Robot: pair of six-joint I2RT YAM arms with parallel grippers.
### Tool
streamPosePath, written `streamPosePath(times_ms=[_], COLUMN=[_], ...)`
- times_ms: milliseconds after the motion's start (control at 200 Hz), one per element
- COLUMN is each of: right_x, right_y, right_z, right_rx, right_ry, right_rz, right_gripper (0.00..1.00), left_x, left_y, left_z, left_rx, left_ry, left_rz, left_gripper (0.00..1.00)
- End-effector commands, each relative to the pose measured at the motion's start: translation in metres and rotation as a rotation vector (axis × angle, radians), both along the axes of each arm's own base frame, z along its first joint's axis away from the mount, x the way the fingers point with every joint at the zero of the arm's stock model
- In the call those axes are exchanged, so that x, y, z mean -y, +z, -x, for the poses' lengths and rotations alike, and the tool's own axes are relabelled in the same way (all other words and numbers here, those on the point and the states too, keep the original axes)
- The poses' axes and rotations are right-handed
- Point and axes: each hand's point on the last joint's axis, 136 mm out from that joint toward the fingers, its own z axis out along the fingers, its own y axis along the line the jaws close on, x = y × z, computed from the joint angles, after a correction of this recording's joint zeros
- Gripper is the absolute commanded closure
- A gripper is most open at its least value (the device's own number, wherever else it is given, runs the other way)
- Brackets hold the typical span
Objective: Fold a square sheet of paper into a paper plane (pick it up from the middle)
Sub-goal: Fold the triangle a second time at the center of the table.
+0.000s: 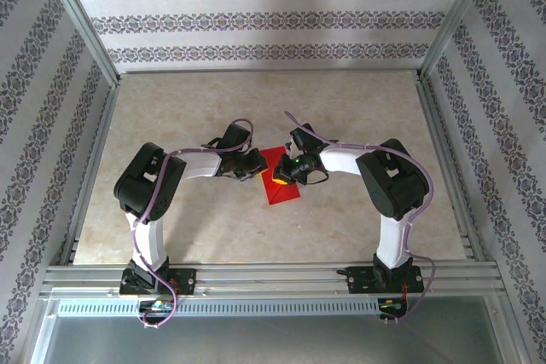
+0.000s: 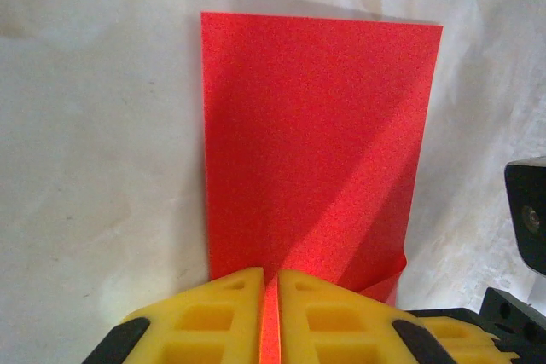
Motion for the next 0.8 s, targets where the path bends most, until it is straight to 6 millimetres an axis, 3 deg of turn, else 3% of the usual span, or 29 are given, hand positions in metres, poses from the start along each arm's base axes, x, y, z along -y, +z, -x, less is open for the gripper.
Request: streamPosePath(times_ms=[0,794], right_x=[0.002,0.008], right_y=[0.0,-0.012], right_z=[0.004,0.006], right_rx=[0.009,-0.014], right_ry=[0.013,0.007], right_rz=[0.028,0.071], right_gripper=[0.99,0.87], left_x=[-0.008,-0.008], left_y=[-0.019,-0.012], left_z=[0.011,0.008], left_rx=[-0.061,-0.047], left_ry=[0.005,0.0], left_rz=[-0.033,-0.042], left_gripper=[0.86,0.86])
